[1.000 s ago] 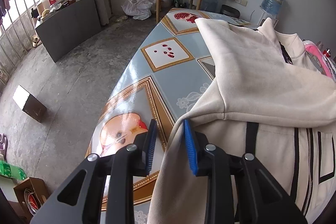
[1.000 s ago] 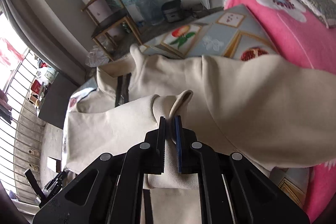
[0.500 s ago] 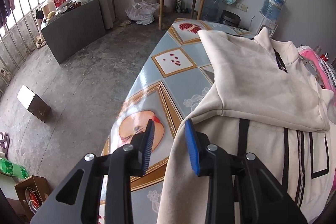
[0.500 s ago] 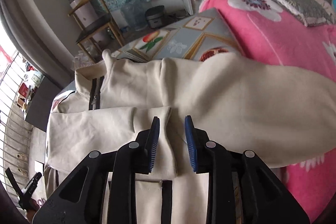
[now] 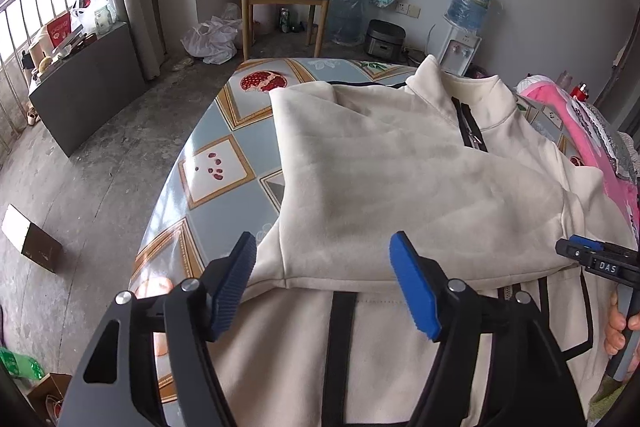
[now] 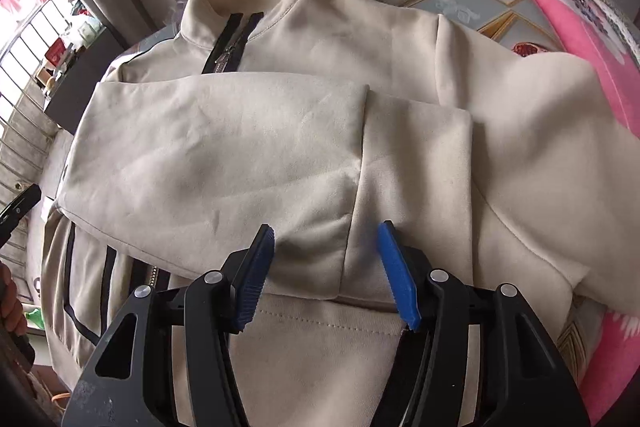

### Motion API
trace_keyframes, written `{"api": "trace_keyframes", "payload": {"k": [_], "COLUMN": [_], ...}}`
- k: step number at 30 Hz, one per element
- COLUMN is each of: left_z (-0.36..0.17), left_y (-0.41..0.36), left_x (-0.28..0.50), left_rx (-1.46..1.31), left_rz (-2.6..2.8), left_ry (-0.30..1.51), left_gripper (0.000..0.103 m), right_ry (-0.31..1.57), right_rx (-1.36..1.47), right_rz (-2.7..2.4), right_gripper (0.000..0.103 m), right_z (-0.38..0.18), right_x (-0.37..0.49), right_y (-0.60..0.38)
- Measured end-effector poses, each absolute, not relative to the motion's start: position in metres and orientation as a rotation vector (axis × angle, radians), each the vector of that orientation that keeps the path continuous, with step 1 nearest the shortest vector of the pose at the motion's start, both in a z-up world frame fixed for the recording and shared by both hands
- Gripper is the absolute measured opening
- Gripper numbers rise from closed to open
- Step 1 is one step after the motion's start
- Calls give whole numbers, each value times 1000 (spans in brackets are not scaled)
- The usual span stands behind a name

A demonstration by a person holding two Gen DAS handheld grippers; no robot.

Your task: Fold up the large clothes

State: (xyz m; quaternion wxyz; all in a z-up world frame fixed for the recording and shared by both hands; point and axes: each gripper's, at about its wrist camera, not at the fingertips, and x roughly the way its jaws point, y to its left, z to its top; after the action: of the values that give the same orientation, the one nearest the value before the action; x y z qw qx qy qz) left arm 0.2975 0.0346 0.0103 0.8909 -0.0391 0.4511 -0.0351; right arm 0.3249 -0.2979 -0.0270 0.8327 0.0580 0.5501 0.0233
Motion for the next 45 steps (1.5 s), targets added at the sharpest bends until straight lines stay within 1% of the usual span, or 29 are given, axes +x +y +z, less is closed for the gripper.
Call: {"api": "trace_keyframes", "payload": {"k": [2, 4, 7, 9, 11, 12, 14, 15, 17, 19, 22, 26, 27, 29, 31, 36, 37, 39, 43, 44, 45], "left_z": [10, 6, -10, -24, -36, -41, -48, -49, -50, -51, -52, -53, -53, -53, -54, -54, -54, -54, -54, -54, -54], "left_y": [27, 17, 0, -8, -13, -15, -16, -16, -16, -15, -13, -13, -14, -14, -12, -14, -13, -13, -14, -14, -14], "left_x": [309, 322, 334, 336, 336, 336, 333, 332, 331, 330, 331, 331, 331, 333, 336, 336, 336, 336, 337, 337, 338], "left_rx": [-69, -57, -14, 11, 28, 44, 71, 72, 75, 74, 66, 67, 68, 71, 60, 64, 64, 63, 65, 65, 64], "left_rz": [-80, -99, -99, -98, -89, -80, -77, -78, -83, -84, -85, -83, -82, -74, -72, -71, -71, -70, -66, -64, -63], "left_ry": [936, 948, 988, 1015, 1037, 1041, 1032, 1020, 1016, 1011, 1008, 1007, 1009, 1017, 1029, 1033, 1031, 1027, 1028, 1031, 1035], "left_gripper": [72, 74, 74, 74, 74, 74, 76, 76, 77, 80, 83, 85, 86, 91, 93, 96, 96, 96, 97, 97, 97], "right_ry": [1122, 1097, 1131, 1133, 1105, 1108, 1078, 1057, 1014, 982, 946, 894, 882, 883, 901, 912, 907, 895, 837, 816, 798], "right_rx": [124, 77, 19, -70, -166, -170, -98, -62, 0, 54, 170, 460, 518, 607, 696, 966, 1000, 1063, 1117, 1127, 1138], "right_rz": [61, 35, 18, -10, -19, -22, -9, -17, -62, -139, -294, -503, -553, -652, -750, -758, -742, -716, -734, -735, -734], "right_gripper": [54, 59, 60, 60, 60, 60, 60, 64, 68, 68, 68, 69, 69, 69, 69, 68, 67, 60, 59, 56, 51], "right_z": [-14, -11, -29, -44, -44, -39, -20, -10, 11, 29, 51, 64, 63, 58, 48, 11, 4, -10, -19, -18, -18], "right_x": [328, 334, 340, 339, 330, 325, 312, 304, 293, 282, 259, 202, 186, 155, 125, 63, 60, 58, 61, 59, 57], "right_y": [-293, -283, -269, -263, -254, -254, -270, -281, -314, -358, -441, -568, -595, -647, -688, -737, -739, -742, -747, -748, -750]}}
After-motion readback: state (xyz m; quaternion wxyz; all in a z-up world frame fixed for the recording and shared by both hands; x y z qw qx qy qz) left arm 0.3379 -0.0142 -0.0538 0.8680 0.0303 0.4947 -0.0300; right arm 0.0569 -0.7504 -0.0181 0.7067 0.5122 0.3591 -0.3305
